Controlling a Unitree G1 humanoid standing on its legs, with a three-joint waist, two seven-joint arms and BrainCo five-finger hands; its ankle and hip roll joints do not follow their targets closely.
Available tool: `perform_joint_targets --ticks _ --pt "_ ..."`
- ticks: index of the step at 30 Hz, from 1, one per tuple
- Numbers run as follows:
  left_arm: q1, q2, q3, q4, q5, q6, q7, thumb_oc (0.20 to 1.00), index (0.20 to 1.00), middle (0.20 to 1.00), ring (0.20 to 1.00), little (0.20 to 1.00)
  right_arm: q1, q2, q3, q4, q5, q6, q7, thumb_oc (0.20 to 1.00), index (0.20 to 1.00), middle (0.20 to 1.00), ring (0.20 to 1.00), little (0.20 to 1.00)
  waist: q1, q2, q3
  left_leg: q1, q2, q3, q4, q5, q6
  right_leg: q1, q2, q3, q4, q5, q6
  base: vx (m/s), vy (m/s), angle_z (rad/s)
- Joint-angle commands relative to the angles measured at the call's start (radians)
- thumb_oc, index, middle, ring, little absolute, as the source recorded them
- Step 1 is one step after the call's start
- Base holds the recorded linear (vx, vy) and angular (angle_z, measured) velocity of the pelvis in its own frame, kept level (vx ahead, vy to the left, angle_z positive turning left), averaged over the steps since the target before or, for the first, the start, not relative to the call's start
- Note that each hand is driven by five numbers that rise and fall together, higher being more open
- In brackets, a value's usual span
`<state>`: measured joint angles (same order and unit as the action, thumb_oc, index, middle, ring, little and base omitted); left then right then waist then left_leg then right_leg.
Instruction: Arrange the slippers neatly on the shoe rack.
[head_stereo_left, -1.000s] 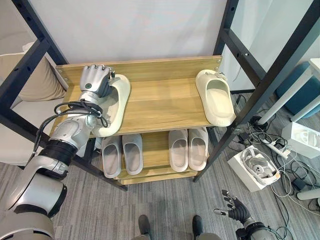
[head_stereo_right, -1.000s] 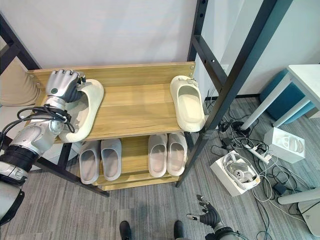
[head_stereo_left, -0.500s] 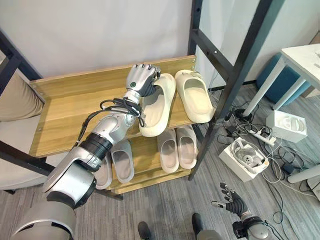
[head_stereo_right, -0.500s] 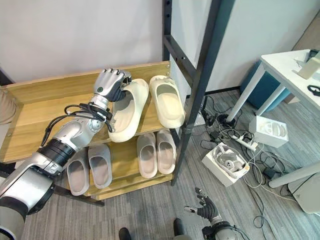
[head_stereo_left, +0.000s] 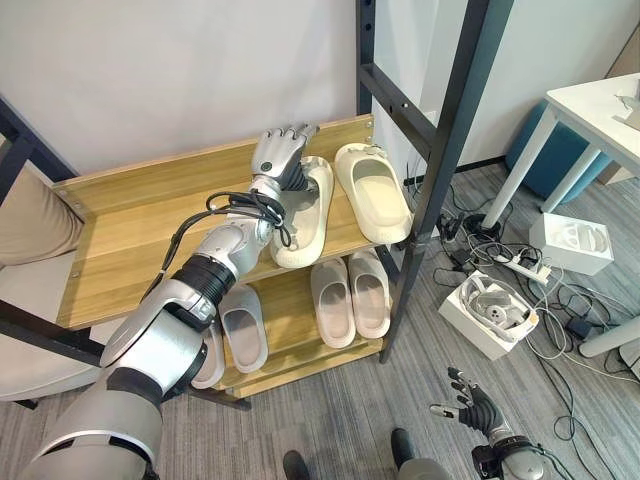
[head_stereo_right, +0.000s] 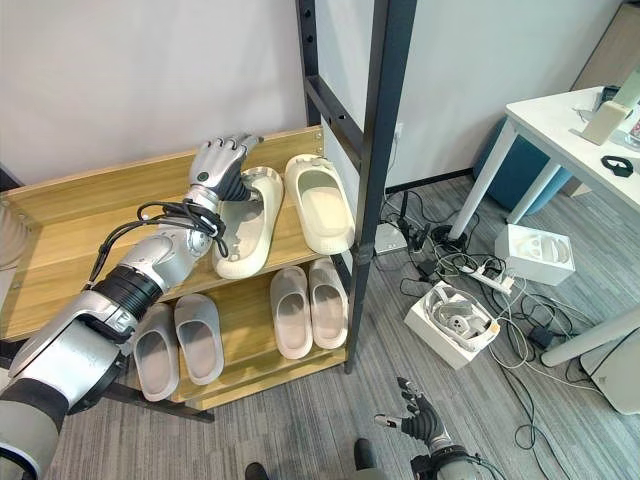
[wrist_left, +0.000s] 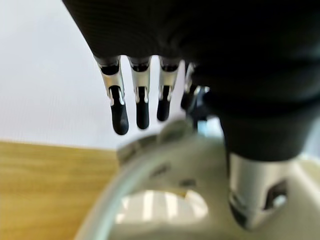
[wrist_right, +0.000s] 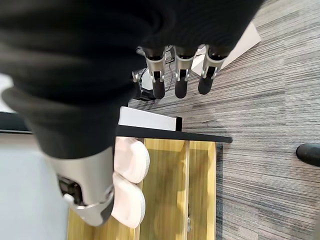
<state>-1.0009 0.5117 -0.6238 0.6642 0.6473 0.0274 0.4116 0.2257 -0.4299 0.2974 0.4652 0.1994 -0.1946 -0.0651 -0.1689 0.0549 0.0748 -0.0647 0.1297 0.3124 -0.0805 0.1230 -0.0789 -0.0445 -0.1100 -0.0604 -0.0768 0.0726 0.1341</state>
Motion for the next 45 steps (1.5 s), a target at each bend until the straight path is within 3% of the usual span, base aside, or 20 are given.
perform_joint_targets --ticks 1,8,11,12,15,16,17,20,21,29,34,35,37,39,43,45 --pt "-0.088 0.006 0.138 0.002 -0.056 -0.002 0.05 1.0 1.0 1.0 1.0 1.0 0.016 0.025 -0.014 -0.03 0.022 -0.036 -0.019 1.0 1.0 1.0 1.0 1.0 0.034 -0.054 -0.015 0.065 -0.003 -0.055 -0.007 -0.071 -0.05 0.004 0.003 -0.111 0.0 -0.014 0.045 0.0 -0.016 0.14" --pt "0.067 0.039 0.271 -0.226 -0.112 -0.052 0.067 1.0 1.0 1.0 1.0 1.0 -0.016 0.042 0.001 -0.021 0.004 -0.023 -0.011 1.0 1.0 1.0 1.0 1.0 0.072 -0.059 -0.022 0.064 -0.006 -0.082 -0.007 -0.069 -0.053 0.025 0.004 -0.137 -0.004 -0.02 0.037 0.0 -0.002 0.16" --pt "0.146 0.026 0.325 -0.303 -0.206 -0.097 0.046 1.0 1.0 1.0 1.0 1.0 -0.021 0.048 0.0 -0.02 0.002 -0.02 -0.01 1.0 1.0 1.0 1.0 1.0 0.083 -0.059 -0.023 0.063 -0.008 -0.089 -0.007 -0.068 -0.053 0.029 0.003 -0.144 -0.005 -0.019 0.035 0.0 0.005 0.11" --pt "0.248 -0.028 0.369 -0.367 -0.445 -0.174 -0.036 1.0 1.0 1.0 1.0 1.0 -0.028 0.059 -0.015 -0.008 -0.008 -0.004 -0.013 1.0 1.0 1.0 1.0 1.0 0.096 -0.06 -0.024 0.063 -0.011 -0.095 -0.007 -0.064 -0.051 0.032 0.002 -0.149 -0.005 -0.018 0.032 0.0 0.016 0.07" --pt "0.319 -0.089 0.371 -0.385 -0.739 -0.228 -0.126 1.0 1.0 1.0 1.0 1.0 -0.028 0.068 -0.026 -0.003 -0.014 0.016 -0.012 1.0 1.0 1.0 1.0 1.0 0.103 -0.056 -0.024 0.063 -0.013 -0.101 -0.007 -0.062 -0.047 0.036 0.001 -0.156 -0.005 -0.015 0.03 -0.01 0.014 0.1" --pt "0.319 -0.089 0.371 -0.385 -0.739 -0.228 -0.126 1.0 1.0 1.0 1.0 1.0 -0.028 0.068 -0.026 -0.003 -0.014 0.016 -0.012 1.0 1.0 1.0 1.0 1.0 0.103 -0.056 -0.024 0.063 -0.013 -0.101 -0.007 -0.062 -0.047 0.036 0.001 -0.156 -0.005 -0.015 0.03 -0.01 0.023 0.12" --pt "0.36 -0.111 0.319 -0.411 -0.981 -0.231 -0.234 1.0 1.0 1.0 1.0 1.0 -0.034 0.063 -0.038 -0.008 -0.015 0.033 -0.011 1.0 1.0 1.0 1.0 1.0 0.107 -0.05 -0.023 0.06 -0.016 -0.107 -0.007 -0.059 -0.044 0.036 -0.001 -0.162 -0.005 -0.012 0.03 -0.01 0.017 0.09" --pt "0.376 -0.093 0.274 -0.433 -1.103 -0.212 -0.313 1.0 1.0 1.0 1.0 1.0 -0.038 0.062 -0.044 -0.016 -0.019 0.043 -0.007 1.0 1.0 1.0 1.0 1.0 0.108 -0.046 -0.022 0.059 -0.017 -0.11 -0.007 -0.059 -0.042 0.037 -0.003 -0.164 -0.007 -0.01 0.031 -0.01 0.027 0.06" --pt "0.368 -0.083 0.189 -0.416 -1.298 -0.17 -0.369 1.0 1.0 1.0 1.0 1.0 -0.047 0.054 -0.029 -0.03 -0.017 0.058 -0.001 1.0 1.0 1.0 1.0 1.0 0.106 -0.04 -0.021 0.06 -0.019 -0.109 -0.007 -0.059 -0.036 0.036 -0.005 -0.164 -0.006 -0.007 0.032 -0.01 0.033 0.02" --pt "0.342 -0.029 0.027 -0.447 -1.439 -0.107 -0.429 1.0 1.0 1.0 1.0 1.0 -0.04 0.024 0.016 -0.047 -0.011 0.066 0.018 1.0 1.0 1.0 1.0 1.0 0.093 -0.04 -0.019 0.064 -0.022 -0.105 -0.007 -0.061 -0.029 0.033 -0.008 -0.157 -0.003 -0.001 0.037 0.0 0.004 0.0" --pt "0.319 -0.078 -0.022 -0.432 -1.428 -0.095 -0.425 1.0 1.0 1.0 1.0 1.0 -0.034 0.017 0.032 -0.044 -0.008 0.066 0.019 1.0 1.0 1.0 1.0 1.0 0.082 -0.041 -0.017 0.065 -0.024 -0.098 -0.007 -0.063 -0.026 0.028 -0.011 -0.148 -0.001 0.001 0.039 0.0 0.0 0.0" --pt "0.302 -0.119 -0.026 -0.412 -1.416 -0.096 -0.416 1.0 1.0 1.0 1.0 1.0 -0.035 0.018 0.037 -0.042 -0.006 0.067 0.018 1.0 1.0 1.0 1.0 1.0 0.077 -0.042 -0.016 0.065 -0.024 -0.097 -0.007 -0.063 -0.025 0.026 -0.012 -0.143 -0.001 0.001 0.039 0.0 0.0 0.0" --pt "0.292 -0.141 -0.022 -0.397 -1.41 -0.098 -0.41 1.0 1.0 1.0 1.0 1.0 -0.035 0.019 0.037 -0.04 -0.007 0.066 0.018 1.0 1.0 1.0 1.0 1.0 0.076 -0.041 -0.016 0.066 -0.024 -0.095 -0.007 -0.064 -0.025 0.024 -0.012 -0.142 -0.001 0.001 0.039 -0.01 0.016 -0.04" --pt "0.26 -0.24 0.033 -0.321 -1.309 -0.13 -0.352 1.0 1.0 1.0 1.0 1.0 -0.033 0.027 0.04 -0.037 -0.007 0.062 0.012 1.0 1.0 1.0 1.0 1.0 0.068 -0.045 -0.015 0.066 -0.025 -0.093 -0.007 -0.066 -0.026 0.021 -0.014 -0.137 -0.001 0.002 0.037 -0.02 0.012 -0.1" --pt "0.278 -0.259 0.096 -0.339 -1.237 -0.175 -0.297 1.0 1.0 1.0 1.0 1.0 -0.03 0.041 0.036 -0.028 -0.011 0.051 0.0 1.0 1.0 1.0 1.0 1.0 0.071 -0.049 -0.014 0.066 -0.025 -0.095 -0.007 -0.065 -0.028 0.022 -0.014 -0.139 -0.003 0.002 0.035 -0.01 -0.004 -0.07" --pt "0.328 -0.255 0.176 -0.429 -1.214 -0.249 -0.27 1.0 1.0 1.0 1.0 1.0 -0.025 0.053 0.033 -0.021 -0.007 0.033 -0.001 1.0 1.0 1.0 1.0 1.0 0.073 -0.056 -0.012 0.064 -0.024 -0.097 -0.007 -0.065 -0.032 0.025 -0.014 -0.142 -0.004 -0.001 0.034 0.0 0.0 0.0"
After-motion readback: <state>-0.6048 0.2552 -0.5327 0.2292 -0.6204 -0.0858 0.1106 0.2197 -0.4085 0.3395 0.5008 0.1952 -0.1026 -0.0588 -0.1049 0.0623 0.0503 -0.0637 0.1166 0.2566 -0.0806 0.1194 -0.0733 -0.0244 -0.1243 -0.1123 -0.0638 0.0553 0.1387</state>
